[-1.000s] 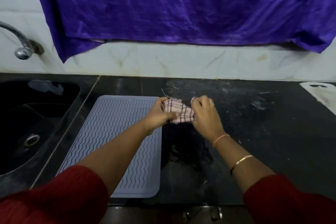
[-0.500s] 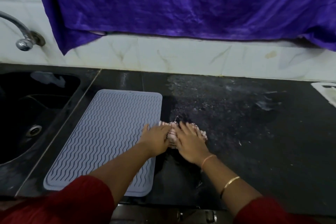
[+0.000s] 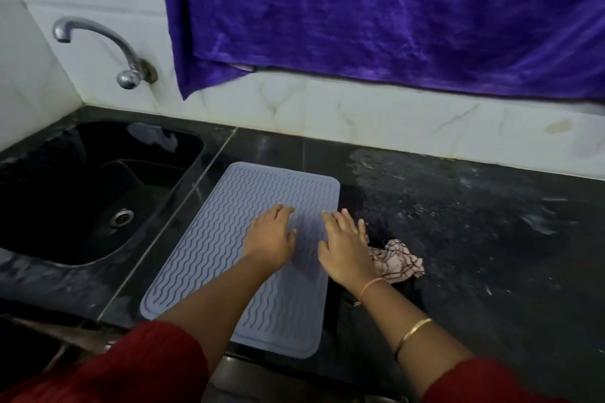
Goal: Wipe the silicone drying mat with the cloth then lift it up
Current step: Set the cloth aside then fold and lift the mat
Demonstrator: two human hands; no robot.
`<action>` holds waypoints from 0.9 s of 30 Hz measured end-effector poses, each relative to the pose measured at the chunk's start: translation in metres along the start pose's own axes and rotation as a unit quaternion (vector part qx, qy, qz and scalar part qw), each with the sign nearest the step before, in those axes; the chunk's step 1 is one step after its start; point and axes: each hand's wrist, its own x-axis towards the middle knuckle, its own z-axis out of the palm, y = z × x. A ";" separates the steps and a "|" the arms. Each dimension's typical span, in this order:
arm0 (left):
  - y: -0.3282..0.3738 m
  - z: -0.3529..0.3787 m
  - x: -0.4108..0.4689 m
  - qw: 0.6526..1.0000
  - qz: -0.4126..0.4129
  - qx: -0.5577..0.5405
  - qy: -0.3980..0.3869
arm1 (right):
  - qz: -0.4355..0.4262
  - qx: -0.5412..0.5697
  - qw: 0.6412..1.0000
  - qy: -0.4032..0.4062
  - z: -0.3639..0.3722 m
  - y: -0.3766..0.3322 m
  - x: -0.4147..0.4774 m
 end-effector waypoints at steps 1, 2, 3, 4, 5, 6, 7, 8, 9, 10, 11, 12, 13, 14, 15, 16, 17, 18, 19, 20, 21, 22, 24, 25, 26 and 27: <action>-0.009 -0.006 -0.003 1.000 -0.001 0.000 0.002 | -0.006 0.003 1.000 -0.007 0.005 -0.010 0.002; -0.019 -0.012 -0.005 1.000 -0.002 0.002 0.004 | -0.009 0.007 1.000 -0.010 0.010 -0.020 0.005; -0.027 -0.016 -0.006 1.000 -0.002 0.006 0.006 | -0.011 0.009 1.000 -0.008 0.013 -0.026 0.007; -0.037 -0.023 -0.008 1.000 0.000 0.008 0.008 | -0.012 0.008 1.000 -0.004 0.018 -0.035 0.008; -0.048 -0.029 -0.009 1.000 0.004 0.007 0.009 | -0.010 0.008 1.000 0.000 0.022 -0.043 0.009; -0.060 -0.035 -0.011 1.000 0.010 0.007 0.009 | -0.004 0.013 1.000 0.001 0.026 -0.052 0.010; -0.072 -0.041 -0.012 1.000 0.016 0.006 0.004 | 0.002 0.020 1.000 -0.003 0.030 -0.060 0.009; -0.082 -0.045 -0.013 1.000 0.020 0.002 -0.005 | 0.009 0.026 1.000 -0.008 0.033 -0.067 0.008; -0.094 -0.051 -0.015 1.000 0.023 -0.004 -0.018 | 0.017 0.028 0.999 -0.013 0.038 -0.077 0.007; -0.105 -0.055 -0.017 0.999 0.026 -0.007 -0.031 | 0.025 0.033 0.999 -0.016 0.041 -0.085 0.005; -0.116 -0.059 -0.019 0.999 0.029 -0.008 -0.046 | 0.035 0.039 0.998 -0.016 0.045 -0.094 0.002; -0.126 -0.062 -0.021 0.998 0.033 -0.008 -0.059 | 0.043 0.045 0.998 -0.015 0.049 -0.101 -0.001; -0.134 -0.065 -0.023 0.997 0.036 -0.010 -0.073 | 0.050 0.048 0.997 -0.015 0.052 -0.107 -0.003; -0.142 -0.068 -0.026 0.995 0.042 -0.011 -0.085 | 0.056 0.050 0.997 -0.013 0.055 -0.114 -0.006; -0.148 -0.072 -0.027 0.994 0.049 -0.010 -0.097 | 0.062 0.055 0.996 -0.012 0.058 -0.121 -0.009; -0.154 -0.075 -0.029 0.992 0.057 -0.006 -0.108 | 0.068 0.061 0.996 -0.011 0.061 -0.127 -0.011; -0.159 -0.077 -0.031 0.991 0.064 -0.005 -0.119 | 0.076 0.065 0.995 -0.011 0.064 -0.133 -0.014; -0.162 -0.078 -0.032 0.989 0.069 -0.006 -0.128 | 0.083 0.067 0.994 -0.011 0.067 -0.136 -0.017; -0.165 -0.079 -0.034 0.988 0.075 -0.008 -0.138 | 0.093 0.066 0.993 -0.011 0.069 -0.139 -0.019; -0.168 -0.079 -0.037 0.985 0.084 -0.008 -0.148 | 0.105 0.065 0.992 -0.009 0.072 -0.143 -0.024; -0.169 -0.079 -0.040 0.984 0.092 -0.010 -0.155 | 0.114 0.064 0.991 -0.008 0.074 -0.146 -0.028; -0.170 -0.078 -0.042 0.982 0.097 -0.013 -0.161 | 0.119 0.062 0.991 -0.009 0.076 -0.146 -0.032; -0.173 -0.078 -0.049 0.979 0.105 -0.024 -0.175 | 0.130 0.056 0.990 -0.017 0.081 -0.151 -0.041; -0.174 -0.078 -0.052 0.977 0.107 -0.030 -0.182 | 0.135 0.052 0.989 -0.019 0.083 -0.153 -0.045; -0.174 -0.078 -0.056 0.975 0.110 -0.035 -0.190 | 0.139 0.050 0.989 -0.018 0.084 -0.155 -0.049; -0.175 -0.077 -0.059 0.973 0.115 -0.038 -0.197 | 0.141 0.047 0.989 -0.014 0.085 -0.156 -0.052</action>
